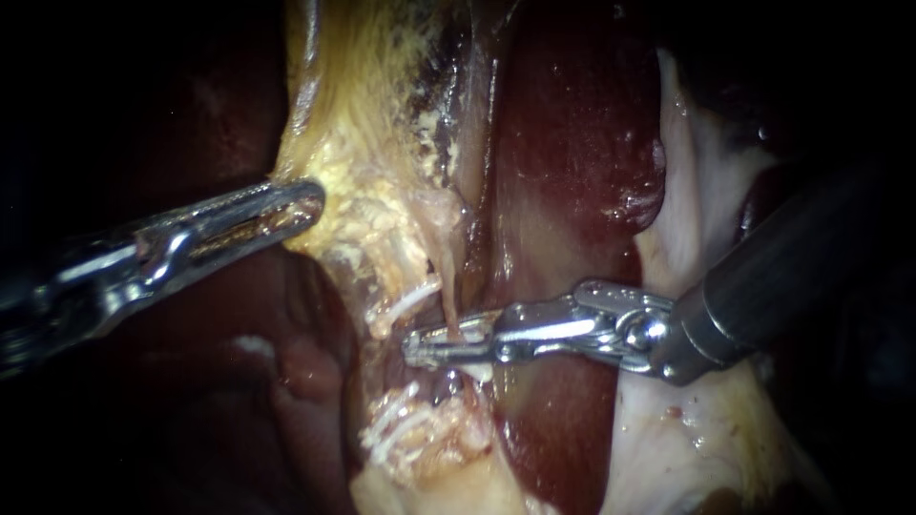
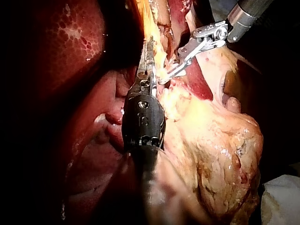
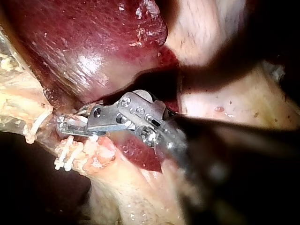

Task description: Going back second clip right tube

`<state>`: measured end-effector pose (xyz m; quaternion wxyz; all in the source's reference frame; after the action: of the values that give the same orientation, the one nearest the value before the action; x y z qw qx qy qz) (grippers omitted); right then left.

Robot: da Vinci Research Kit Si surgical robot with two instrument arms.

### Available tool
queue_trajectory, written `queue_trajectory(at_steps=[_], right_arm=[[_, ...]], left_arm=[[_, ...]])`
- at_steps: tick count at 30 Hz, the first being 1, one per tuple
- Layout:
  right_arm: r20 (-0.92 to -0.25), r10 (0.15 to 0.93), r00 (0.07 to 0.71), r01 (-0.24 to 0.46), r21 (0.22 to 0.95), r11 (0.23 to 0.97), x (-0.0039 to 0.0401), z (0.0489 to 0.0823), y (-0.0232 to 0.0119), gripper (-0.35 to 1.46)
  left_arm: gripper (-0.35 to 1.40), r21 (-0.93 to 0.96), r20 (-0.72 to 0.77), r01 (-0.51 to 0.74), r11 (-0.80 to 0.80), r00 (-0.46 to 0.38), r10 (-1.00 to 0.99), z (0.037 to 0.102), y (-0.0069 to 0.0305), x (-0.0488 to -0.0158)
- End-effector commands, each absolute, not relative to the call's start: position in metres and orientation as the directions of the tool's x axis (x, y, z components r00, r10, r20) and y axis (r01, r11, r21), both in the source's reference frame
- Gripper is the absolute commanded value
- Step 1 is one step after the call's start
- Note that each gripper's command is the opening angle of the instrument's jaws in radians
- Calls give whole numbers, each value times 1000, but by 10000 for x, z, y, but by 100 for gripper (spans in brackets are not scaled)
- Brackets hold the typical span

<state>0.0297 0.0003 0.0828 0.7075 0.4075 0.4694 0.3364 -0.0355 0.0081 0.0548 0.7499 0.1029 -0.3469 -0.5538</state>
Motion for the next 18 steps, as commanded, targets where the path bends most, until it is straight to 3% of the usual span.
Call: queue_trajectory(at_steps=[1, 2, 3, 6, 8, 18], right_arm=[[-390, 859, 333, -94, 892, 442, 297, 828, 3, -17], [-385, 861, 332, -96, 895, 437, 298, 828, 4, 4], [-437, 834, 338, -76, 870, 487, 299, 828, 4, 32], [-524, 784, 333, -74, 814, 576, 302, 828, 4, 59], [-559, 768, 312, -106, 783, 612, 302, 828, 5, 60], [-597, 739, 314, -92, 755, 649, 277, 829, 22, 60]], left_arm=[[-35, 539, 406, 759, 366, 146, -902, 548, 81, -355], [-35, 539, 406, 759, 366, 146, -902, 548, 81, -355], [-35, 539, 406, 759, 366, 146, -902, 548, 81, -355], [-35, 539, 406, 759, 366, 146, -902, 548, 81, -355], [-35, 539, 406, 759, 366, 146, -902, 548, 81, -355], [-35, 539, 406, 759, 366, 146, -902, 548, 81, -355]])
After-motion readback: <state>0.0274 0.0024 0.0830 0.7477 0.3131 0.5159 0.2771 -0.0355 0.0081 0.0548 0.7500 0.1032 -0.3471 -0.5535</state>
